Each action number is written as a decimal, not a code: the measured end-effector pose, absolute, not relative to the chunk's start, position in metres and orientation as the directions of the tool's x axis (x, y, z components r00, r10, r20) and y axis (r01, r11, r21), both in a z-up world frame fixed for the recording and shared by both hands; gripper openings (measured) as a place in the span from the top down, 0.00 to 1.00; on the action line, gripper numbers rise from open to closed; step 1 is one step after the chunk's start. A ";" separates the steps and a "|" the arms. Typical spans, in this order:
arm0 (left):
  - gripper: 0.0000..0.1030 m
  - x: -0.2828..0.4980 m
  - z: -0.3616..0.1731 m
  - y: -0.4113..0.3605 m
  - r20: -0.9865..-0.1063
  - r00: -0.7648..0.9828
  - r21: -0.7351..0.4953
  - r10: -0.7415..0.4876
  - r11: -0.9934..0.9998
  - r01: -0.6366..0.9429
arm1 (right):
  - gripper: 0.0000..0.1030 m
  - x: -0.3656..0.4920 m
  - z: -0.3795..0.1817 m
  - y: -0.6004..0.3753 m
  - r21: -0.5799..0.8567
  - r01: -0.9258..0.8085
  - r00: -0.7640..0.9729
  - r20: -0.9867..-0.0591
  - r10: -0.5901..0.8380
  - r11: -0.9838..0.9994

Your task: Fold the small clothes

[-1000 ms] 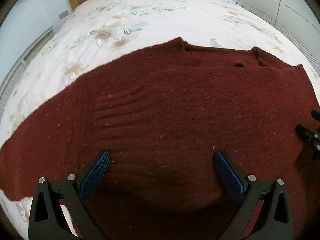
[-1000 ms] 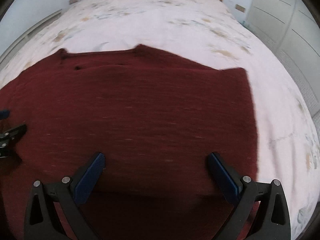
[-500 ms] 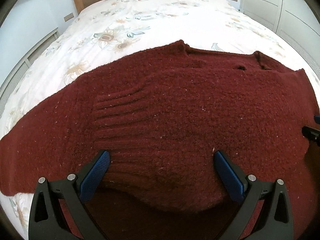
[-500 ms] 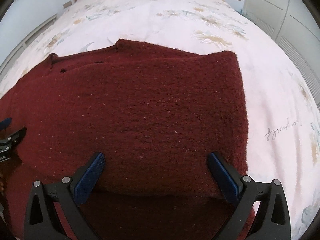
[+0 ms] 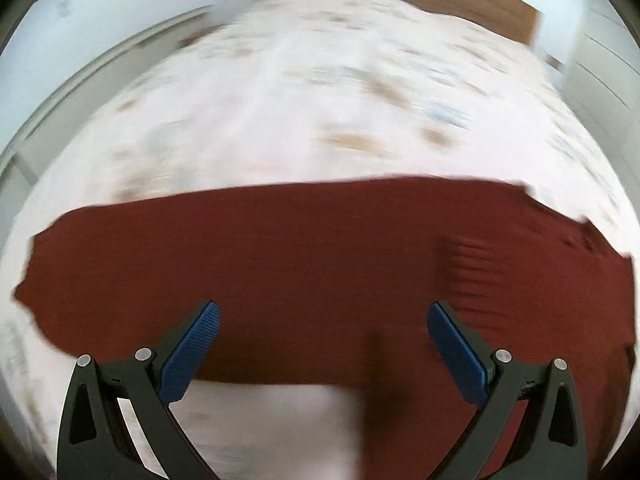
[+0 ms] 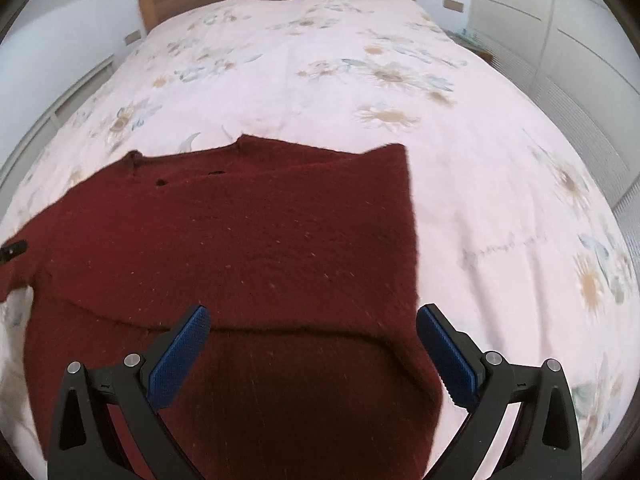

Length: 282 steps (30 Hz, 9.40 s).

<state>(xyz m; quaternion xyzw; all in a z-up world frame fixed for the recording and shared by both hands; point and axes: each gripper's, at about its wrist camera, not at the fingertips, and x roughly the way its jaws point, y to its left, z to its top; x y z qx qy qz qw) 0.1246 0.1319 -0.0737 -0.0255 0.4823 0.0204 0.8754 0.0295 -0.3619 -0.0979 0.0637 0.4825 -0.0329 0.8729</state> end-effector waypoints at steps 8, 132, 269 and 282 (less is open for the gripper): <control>0.01 0.116 -0.093 0.286 -0.910 0.384 -0.052 0.157 0.874 -0.482 | 0.00 0.012 -0.114 -0.381 0.094 0.209 0.491 -0.871 -0.021 0.973; 0.85 0.131 -0.160 0.046 -0.921 0.364 -0.051 -0.142 0.967 0.249 | 0.00 0.114 -0.087 -0.188 0.000 -0.229 0.469 -0.876 0.110 0.973; 0.01 0.129 -0.163 -0.030 -0.867 0.469 -0.033 -0.170 0.957 0.287 | 0.00 0.088 -0.159 -0.325 0.001 0.057 0.517 -0.855 -0.029 0.998; 0.01 0.073 -0.108 -0.005 -0.841 0.511 -0.024 -0.176 0.957 0.290 | 0.00 0.021 -0.102 -0.328 -0.002 0.018 0.573 -0.819 -0.012 1.000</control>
